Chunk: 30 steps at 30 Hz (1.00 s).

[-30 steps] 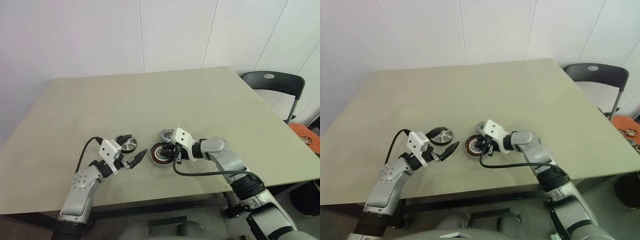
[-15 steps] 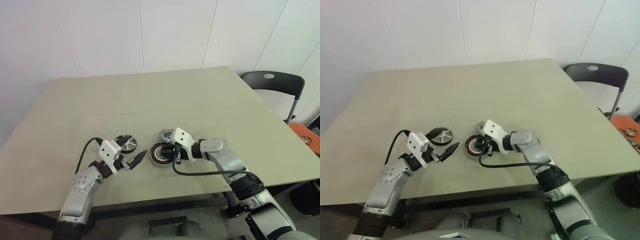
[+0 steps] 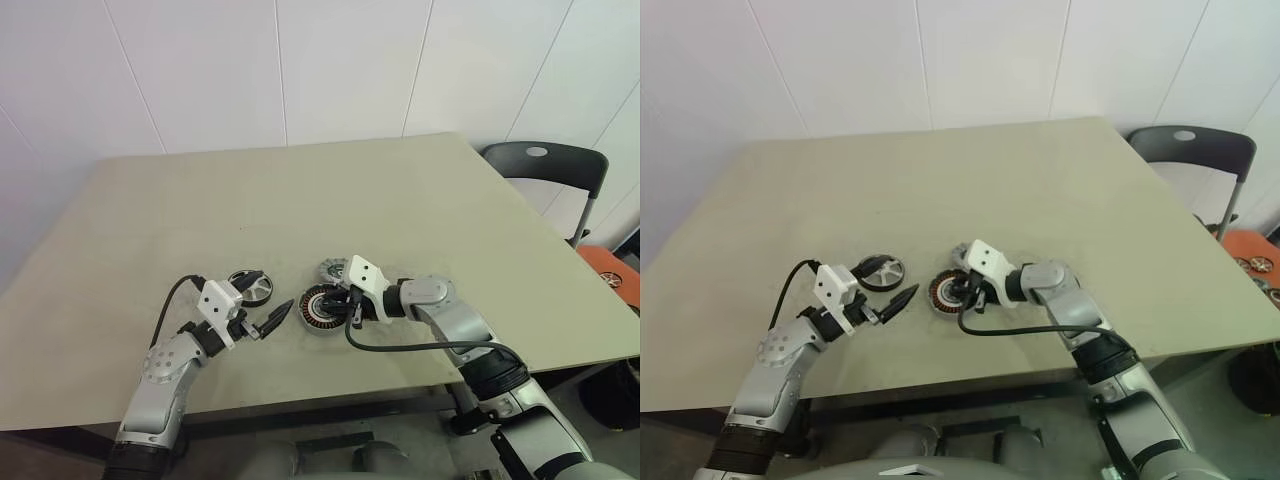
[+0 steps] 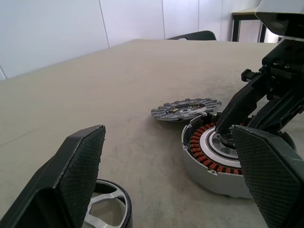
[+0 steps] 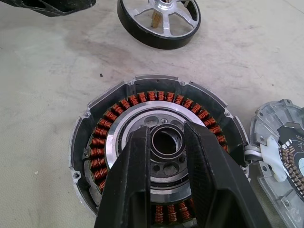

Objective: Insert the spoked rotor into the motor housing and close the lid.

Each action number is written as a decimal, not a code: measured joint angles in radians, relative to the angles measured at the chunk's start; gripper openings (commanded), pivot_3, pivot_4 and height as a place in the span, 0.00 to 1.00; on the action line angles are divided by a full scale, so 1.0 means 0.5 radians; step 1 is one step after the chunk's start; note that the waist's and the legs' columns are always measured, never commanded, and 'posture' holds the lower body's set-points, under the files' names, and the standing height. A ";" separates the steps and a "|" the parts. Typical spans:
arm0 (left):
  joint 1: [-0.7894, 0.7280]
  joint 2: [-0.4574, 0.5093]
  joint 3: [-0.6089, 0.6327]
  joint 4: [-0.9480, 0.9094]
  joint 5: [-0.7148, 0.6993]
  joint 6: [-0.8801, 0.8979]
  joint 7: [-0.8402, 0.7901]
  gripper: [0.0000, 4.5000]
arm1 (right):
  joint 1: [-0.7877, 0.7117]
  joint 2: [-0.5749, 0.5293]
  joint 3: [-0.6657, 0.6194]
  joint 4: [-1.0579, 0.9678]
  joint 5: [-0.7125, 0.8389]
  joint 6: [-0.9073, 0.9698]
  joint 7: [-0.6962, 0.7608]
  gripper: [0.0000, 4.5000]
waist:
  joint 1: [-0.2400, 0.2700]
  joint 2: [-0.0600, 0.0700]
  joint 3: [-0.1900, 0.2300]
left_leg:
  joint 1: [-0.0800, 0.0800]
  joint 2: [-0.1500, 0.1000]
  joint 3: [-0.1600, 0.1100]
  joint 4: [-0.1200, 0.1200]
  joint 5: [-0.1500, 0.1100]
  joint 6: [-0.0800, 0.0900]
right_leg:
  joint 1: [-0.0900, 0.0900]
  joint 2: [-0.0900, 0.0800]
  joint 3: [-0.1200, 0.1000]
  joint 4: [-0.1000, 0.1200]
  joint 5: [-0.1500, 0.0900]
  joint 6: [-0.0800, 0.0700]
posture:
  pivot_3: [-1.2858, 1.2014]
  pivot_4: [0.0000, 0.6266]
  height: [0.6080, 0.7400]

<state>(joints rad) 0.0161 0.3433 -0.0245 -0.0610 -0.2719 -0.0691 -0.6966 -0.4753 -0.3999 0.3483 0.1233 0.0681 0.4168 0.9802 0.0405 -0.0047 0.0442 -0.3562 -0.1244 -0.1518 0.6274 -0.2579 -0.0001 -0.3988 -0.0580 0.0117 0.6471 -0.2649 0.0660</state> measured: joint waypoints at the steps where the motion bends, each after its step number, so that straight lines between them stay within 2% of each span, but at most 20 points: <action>1: 0.000 0.000 0.000 0.000 0.000 0.000 0.000 1.00 | 0.000 0.000 0.000 0.000 0.003 0.003 0.000 0.15 | 0.000 0.000 0.000 | 0.000 0.000 0.000 0.000 0.000 0.000 | 0.000 0.000 0.000 0.000 0.000 0.000 | 0.52 0.00 1.00; 10: 0.000 0.000 0.000 0.000 0.001 0.000 0.000 1.00 | 0.000 0.018 -0.008 0.000 0.013 0.031 0.000 0.15 | -0.002 0.000 0.000 | 0.000 0.000 0.000 -0.001 0.000 -0.001 | -0.001 0.000 0.000 0.000 0.000 0.000 | 0.52 0.00 1.00; 12: 0.000 0.000 0.000 0.000 0.002 0.000 0.000 1.00 | 0.000 0.022 -0.008 0.000 0.014 0.034 -0.001 0.31 | -0.002 0.000 0.000 | 0.000 0.000 0.000 -0.001 -0.001 -0.001 | -0.001 0.000 0.000 0.000 0.000 0.000 | 0.52 0.00 1.00; 16: 0.000 0.000 0.000 0.001 0.003 0.000 0.002 1.00 | 0.006 0.044 -0.009 0.002 0.029 0.046 0.003 0.58 | -0.003 0.000 0.000 | 0.000 0.001 0.000 -0.001 -0.001 -0.001 | -0.002 0.000 0.000 0.000 0.000 0.000 | 0.52 0.00 1.00; 25: 0.000 0.000 0.000 0.001 0.004 0.000 0.003 1.00 | 0.008 0.135 -0.027 0.023 0.110 0.073 -0.022 0.58 | 0.001 0.000 0.000 | -0.001 0.000 0.000 0.000 -0.001 -0.001 | -0.001 0.001 0.001 0.000 0.000 0.000 | 0.52 0.00 1.00; 28: 0.000 0.000 0.000 0.002 0.004 0.000 0.003 1.00 | 0.001 0.139 -0.049 0.055 0.115 0.072 -0.061 0.44 | 0.000 0.000 0.000 | -0.001 0.001 0.000 -0.001 -0.001 -0.001 | -0.002 0.001 0.001 0.000 0.000 0.000 | 0.52 0.00 1.00; 30: 0.000 0.000 0.000 0.003 0.004 0.000 0.003 1.00 | -0.008 0.137 -0.062 0.087 0.108 0.062 -0.089 0.30 | 0.000 0.000 0.000 | -0.001 0.000 0.000 -0.001 -0.001 -0.001 | -0.002 0.001 0.001 0.000 0.000 0.000 | 0.52 0.00 1.00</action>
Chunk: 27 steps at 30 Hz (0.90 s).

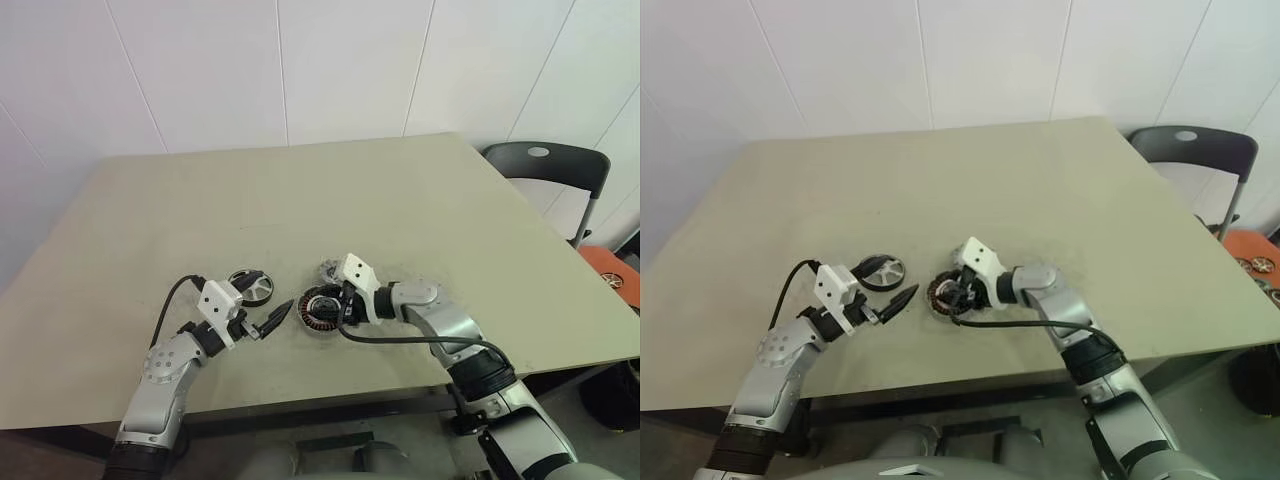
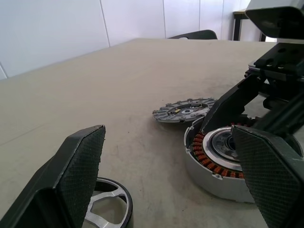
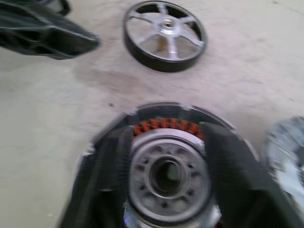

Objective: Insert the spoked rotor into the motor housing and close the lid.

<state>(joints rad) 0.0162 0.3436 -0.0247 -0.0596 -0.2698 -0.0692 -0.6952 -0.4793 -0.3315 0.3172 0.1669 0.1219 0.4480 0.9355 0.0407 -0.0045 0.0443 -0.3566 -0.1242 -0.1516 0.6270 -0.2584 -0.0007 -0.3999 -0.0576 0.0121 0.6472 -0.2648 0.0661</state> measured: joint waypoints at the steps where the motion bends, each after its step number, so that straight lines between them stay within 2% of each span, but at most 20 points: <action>1: 0.000 0.000 0.000 0.000 0.000 0.000 0.000 1.00 | -0.004 -0.006 0.000 0.017 -0.009 -0.018 -0.011 0.22 | 0.000 0.000 0.000 | 0.000 0.000 0.000 0.000 0.000 0.000 | 0.000 0.000 0.000 0.000 0.000 0.000 | 0.52 0.00 1.00; 4: 0.000 0.001 0.000 0.001 0.000 0.000 0.000 1.00 | -0.009 -0.036 0.021 0.037 -0.042 -0.078 0.007 0.01 | 0.000 0.000 0.000 | 0.000 0.000 0.001 0.000 0.000 0.000 | 0.000 0.000 0.001 0.000 0.000 0.000 | 0.52 0.00 1.00; 17: 0.001 0.001 0.000 0.001 0.007 0.000 0.004 1.00 | -0.021 -0.105 0.115 0.080 -0.164 -0.341 0.006 0.01 | 0.001 -0.001 -0.001 | 0.005 0.000 0.001 0.004 -0.002 -0.002 | 0.007 0.000 0.001 0.002 -0.005 0.006 | 0.52 0.00 1.00; 27: 0.001 0.001 0.000 0.001 0.008 0.000 0.005 1.00 | -0.012 -0.069 0.070 0.110 -0.120 -0.350 -0.029 0.01 | 0.002 0.000 -0.001 | 0.003 0.000 0.001 0.004 -0.001 -0.001 | 0.005 0.000 0.001 0.001 -0.004 0.006 | 0.52 0.00 1.00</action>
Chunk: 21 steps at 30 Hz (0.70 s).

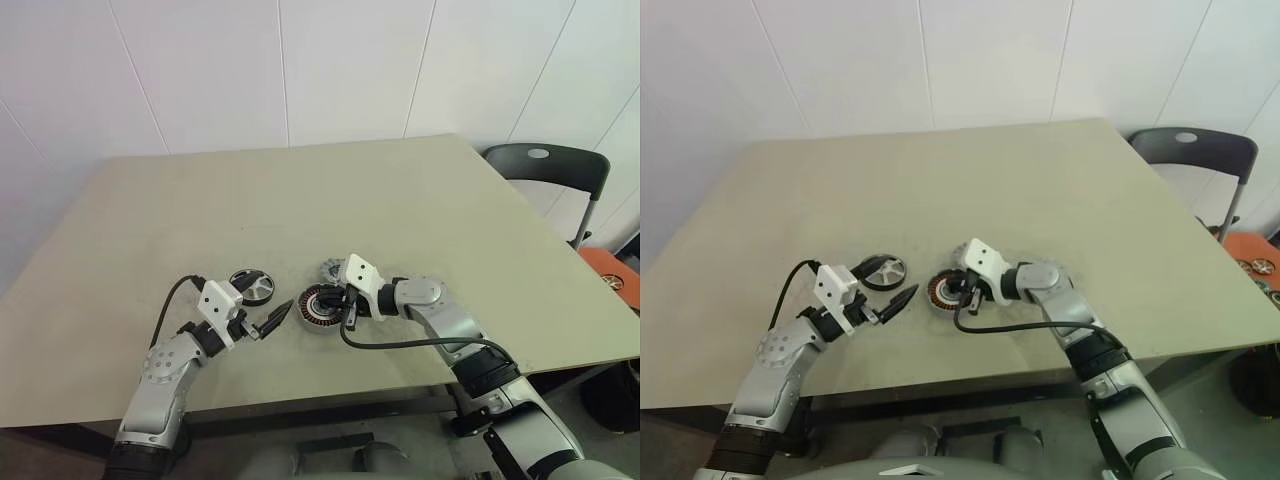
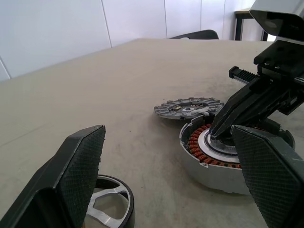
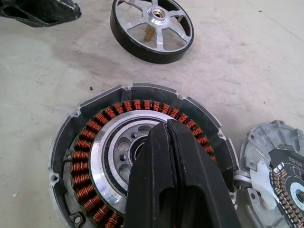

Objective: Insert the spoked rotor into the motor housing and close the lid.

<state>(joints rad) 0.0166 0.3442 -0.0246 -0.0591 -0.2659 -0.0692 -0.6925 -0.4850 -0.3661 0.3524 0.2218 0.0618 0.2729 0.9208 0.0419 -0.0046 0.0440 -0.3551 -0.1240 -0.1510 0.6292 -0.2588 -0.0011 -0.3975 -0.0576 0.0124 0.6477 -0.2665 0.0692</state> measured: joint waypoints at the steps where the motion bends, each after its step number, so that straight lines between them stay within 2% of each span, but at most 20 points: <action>1: 0.000 0.000 0.000 0.000 0.000 0.000 0.000 1.00 | 0.006 0.000 0.000 -0.001 0.000 -0.011 -0.005 0.01 | 0.000 0.000 0.000 | 0.000 0.000 0.000 0.000 0.000 0.000 | 0.000 0.000 0.000 0.000 0.000 0.000 | 0.52 0.00 1.00; 17: 0.000 0.001 0.000 0.000 0.000 0.001 0.002 1.00 | 0.055 0.008 -0.076 0.040 0.004 -0.089 -0.076 0.01 | -0.002 0.000 0.000 | -0.004 0.000 0.001 -0.005 0.001 0.001 | -0.007 0.000 0.001 -0.001 0.005 -0.006 | 0.52 0.00 1.00; 21: 0.000 0.004 -0.001 0.000 0.000 0.002 0.001 1.00 | 0.075 0.081 -0.150 0.009 0.141 0.039 -0.053 0.01 | -0.005 0.001 0.001 | -0.003 0.000 0.002 -0.005 0.000 0.001 | -0.007 0.000 0.002 0.000 0.004 -0.006 | 0.52 0.00 1.00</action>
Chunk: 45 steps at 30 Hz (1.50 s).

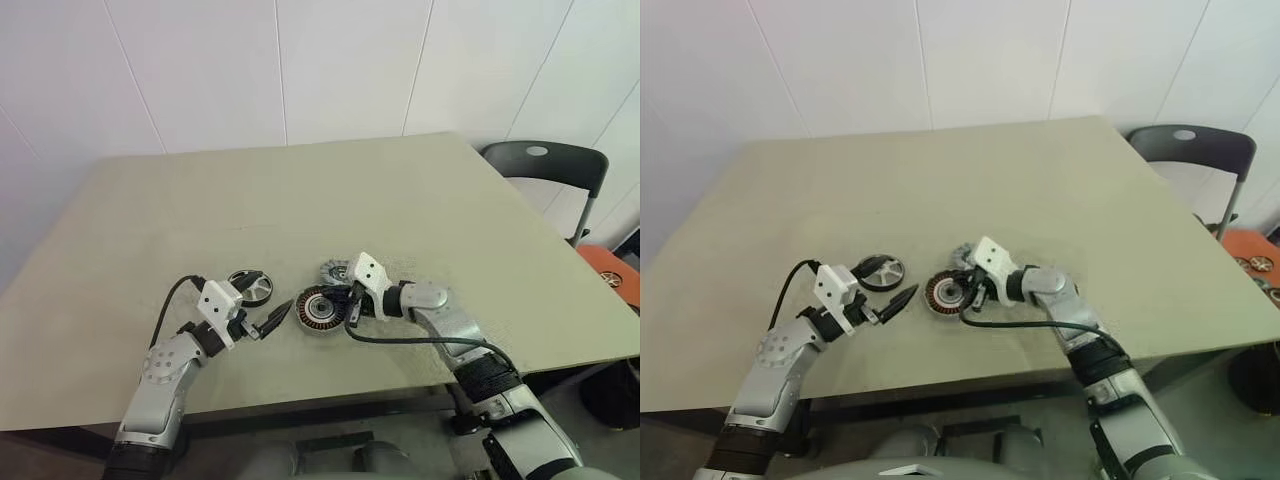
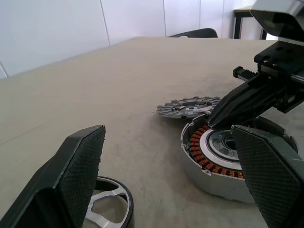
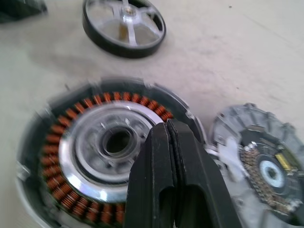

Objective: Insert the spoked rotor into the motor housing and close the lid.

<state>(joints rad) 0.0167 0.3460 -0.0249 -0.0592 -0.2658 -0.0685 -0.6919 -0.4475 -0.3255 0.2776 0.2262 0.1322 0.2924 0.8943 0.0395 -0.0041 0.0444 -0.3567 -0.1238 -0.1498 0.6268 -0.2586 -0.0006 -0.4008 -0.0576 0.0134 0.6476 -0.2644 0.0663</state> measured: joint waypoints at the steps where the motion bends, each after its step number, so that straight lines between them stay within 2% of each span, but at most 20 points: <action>1: 0.000 0.000 0.000 0.000 0.000 0.000 0.000 1.00 | 0.000 0.008 -0.012 -0.025 0.028 0.030 0.013 0.01 | 0.002 0.000 0.000 | 0.000 0.000 0.000 0.000 0.000 0.000 | 0.000 0.000 0.000 0.000 0.000 0.000 | 0.52 0.00 1.00; 8: 0.000 0.000 0.000 0.000 0.000 0.001 -0.004 1.00 | 0.029 -0.061 0.048 -0.109 0.022 0.098 0.086 0.01 | 0.004 0.000 0.000 | -0.001 0.000 0.001 0.000 0.000 0.000 | 0.000 0.000 0.000 -0.001 0.000 0.000 | 0.52 0.00 1.00; 21: -0.001 0.002 -0.001 0.001 0.000 0.002 -0.005 1.00 | 0.022 -0.071 0.120 -0.063 -0.142 -0.085 0.016 0.01 | 0.002 0.000 0.000 | 0.003 0.002 0.004 0.004 -0.001 -0.001 | 0.004 0.000 0.001 0.001 -0.004 0.006 | 0.52 0.00 1.00; 37: -0.004 0.002 -0.001 0.002 0.000 0.002 -0.006 1.00 | 0.035 0.067 0.119 -0.013 -0.189 -0.143 -0.156 0.01 | 0.001 0.000 0.000 | 0.003 0.002 0.004 0.002 -0.001 -0.001 | 0.002 0.000 0.001 0.001 -0.004 0.006 | 0.52 0.00 1.00; 45: -0.010 0.001 -0.001 0.012 0.000 0.002 -0.006 1.00 | 0.038 0.119 0.120 -0.037 -0.181 -0.015 -0.187 0.01 | 0.001 -0.001 -0.001 | 0.004 0.002 0.004 0.001 -0.001 -0.001 | 0.003 0.000 0.001 0.001 -0.004 0.006 | 0.52 0.00 1.00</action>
<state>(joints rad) 0.0116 0.3467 -0.0254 -0.0534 -0.2657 -0.0674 -0.6947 -0.4286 -0.2661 0.3376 0.2077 0.0415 0.2847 0.8007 0.0399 -0.0045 0.0441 -0.3545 -0.1230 -0.1476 0.6275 -0.2591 -0.0009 -0.3993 -0.0575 0.0142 0.6479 -0.2664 0.0694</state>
